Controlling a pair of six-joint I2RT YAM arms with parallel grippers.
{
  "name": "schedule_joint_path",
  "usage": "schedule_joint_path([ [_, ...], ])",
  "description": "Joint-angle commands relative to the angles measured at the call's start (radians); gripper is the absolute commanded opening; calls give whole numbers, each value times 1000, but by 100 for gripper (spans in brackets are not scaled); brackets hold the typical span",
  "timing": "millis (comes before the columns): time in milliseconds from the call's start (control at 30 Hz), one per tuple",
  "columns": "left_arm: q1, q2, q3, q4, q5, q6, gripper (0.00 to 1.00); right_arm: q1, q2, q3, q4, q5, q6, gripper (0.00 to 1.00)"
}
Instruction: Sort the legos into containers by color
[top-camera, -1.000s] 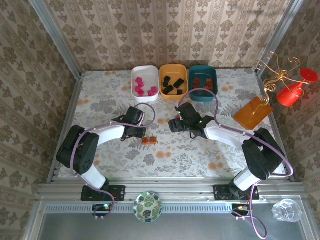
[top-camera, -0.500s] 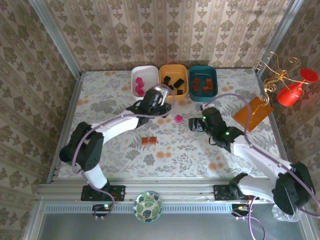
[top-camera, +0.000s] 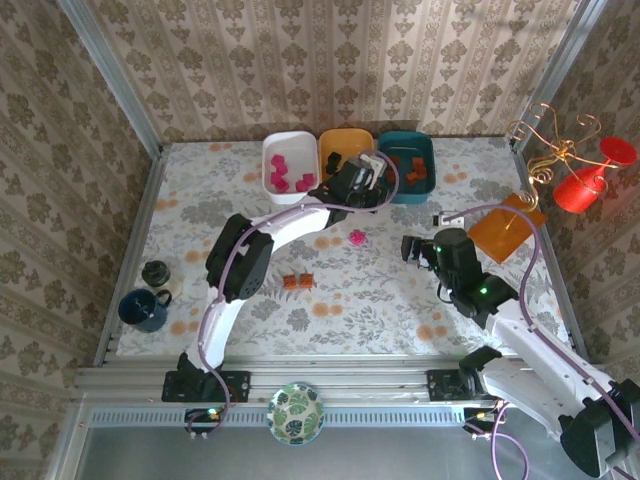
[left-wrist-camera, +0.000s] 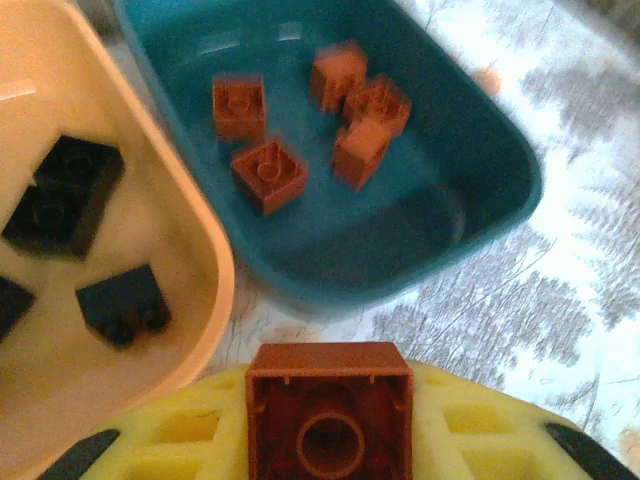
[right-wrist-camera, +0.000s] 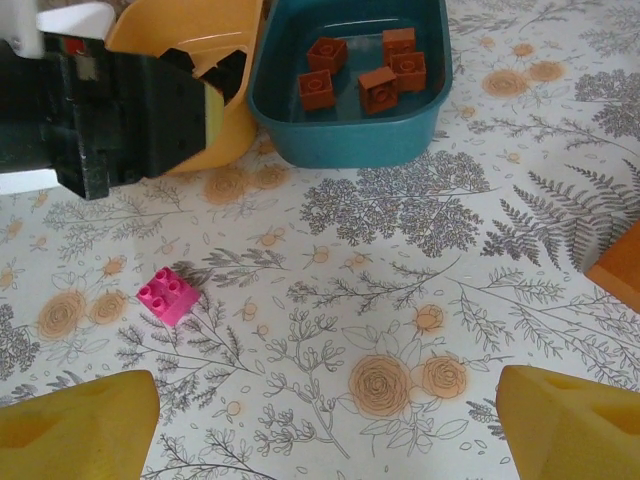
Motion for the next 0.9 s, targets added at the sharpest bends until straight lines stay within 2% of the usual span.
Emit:
schedule_joint_path([
  [0,2,161,269,-39,22,77,28,-8,0,-26,-2,30,9,89],
  [233,11,396,685,-172,44,98,32,-12,-26,-43,-4,42,10,89],
  [367,20,454,764,-148,47,88,39,-12,-52,-52,-4,58,10,89],
  [500,24,454,763,-131,49,91,65,-13,-53,-59,7,56,10,89],
  [567,24,439,762,-139,52,100,73,-14,-44,-59,11,53,13,89],
  [700,30,358,706,-175,61,108,76,-14,-24,-52,12,39,15,89],
  [800,33,209,508,-136,59,118,76,-11,6,-45,18,4,22,89],
  [867,37,74,312,-80,35,119,77,3,39,-36,25,-14,29,89],
])
